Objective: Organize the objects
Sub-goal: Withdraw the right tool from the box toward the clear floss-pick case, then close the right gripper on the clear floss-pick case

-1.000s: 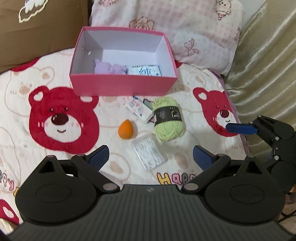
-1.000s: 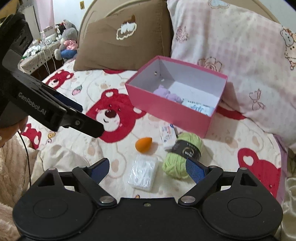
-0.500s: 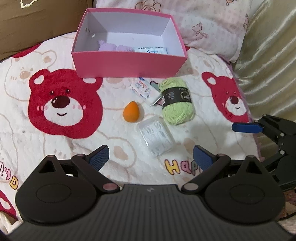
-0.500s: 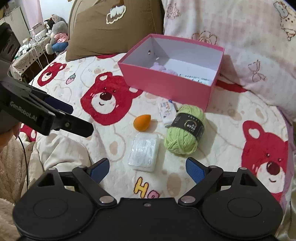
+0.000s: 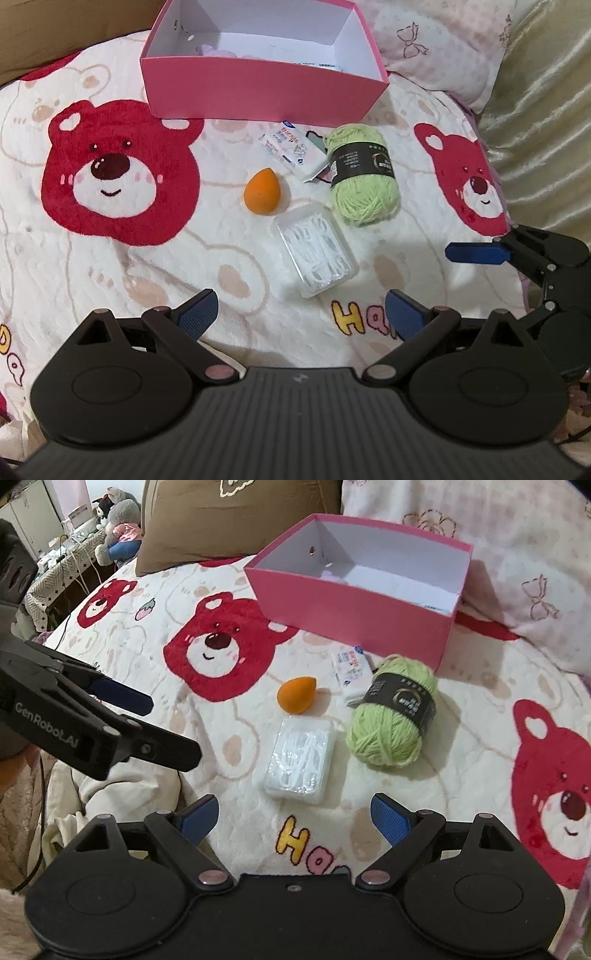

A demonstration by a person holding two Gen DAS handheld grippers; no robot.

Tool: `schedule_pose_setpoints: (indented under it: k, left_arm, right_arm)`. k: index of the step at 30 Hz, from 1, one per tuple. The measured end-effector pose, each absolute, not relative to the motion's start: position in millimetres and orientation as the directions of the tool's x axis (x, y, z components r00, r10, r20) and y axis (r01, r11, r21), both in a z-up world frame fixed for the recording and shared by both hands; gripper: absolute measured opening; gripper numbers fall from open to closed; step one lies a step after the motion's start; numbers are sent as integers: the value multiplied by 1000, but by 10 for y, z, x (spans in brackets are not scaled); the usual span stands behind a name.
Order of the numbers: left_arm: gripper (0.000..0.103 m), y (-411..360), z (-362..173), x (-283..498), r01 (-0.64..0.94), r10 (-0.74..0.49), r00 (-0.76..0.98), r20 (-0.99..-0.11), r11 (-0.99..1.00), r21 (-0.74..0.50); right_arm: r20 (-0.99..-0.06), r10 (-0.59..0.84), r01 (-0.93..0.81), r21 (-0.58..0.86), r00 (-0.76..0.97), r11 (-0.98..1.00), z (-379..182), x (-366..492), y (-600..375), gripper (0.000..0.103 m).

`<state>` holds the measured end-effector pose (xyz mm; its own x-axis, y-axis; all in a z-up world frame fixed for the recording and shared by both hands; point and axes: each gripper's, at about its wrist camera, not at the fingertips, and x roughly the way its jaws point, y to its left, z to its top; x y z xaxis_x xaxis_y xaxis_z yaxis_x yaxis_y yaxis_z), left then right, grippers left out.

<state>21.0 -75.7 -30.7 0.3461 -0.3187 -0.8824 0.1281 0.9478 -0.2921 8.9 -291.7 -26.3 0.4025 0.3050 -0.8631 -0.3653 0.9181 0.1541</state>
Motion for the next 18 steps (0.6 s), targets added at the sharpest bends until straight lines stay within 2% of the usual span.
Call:
schedule_pose_setpoints:
  k: [6, 11, 18]
  left_arm:
    - [95, -769, -456, 220, 102, -267, 376, -887, 964, -247]
    - [95, -809, -619, 211, 64, -296, 376, -878, 954, -294]
    - [93, -930, -782, 230, 63, -306, 450, -839, 948, -312]
  right_arm:
    - [-863, 333, -413, 164, 379, 896, -503, 97, -2806, 92]
    - [-871, 327, -418, 160, 367, 894, -688, 152, -2715, 92]
    - [-875, 263, -448, 60, 407, 892, -971, 209, -2602, 91]
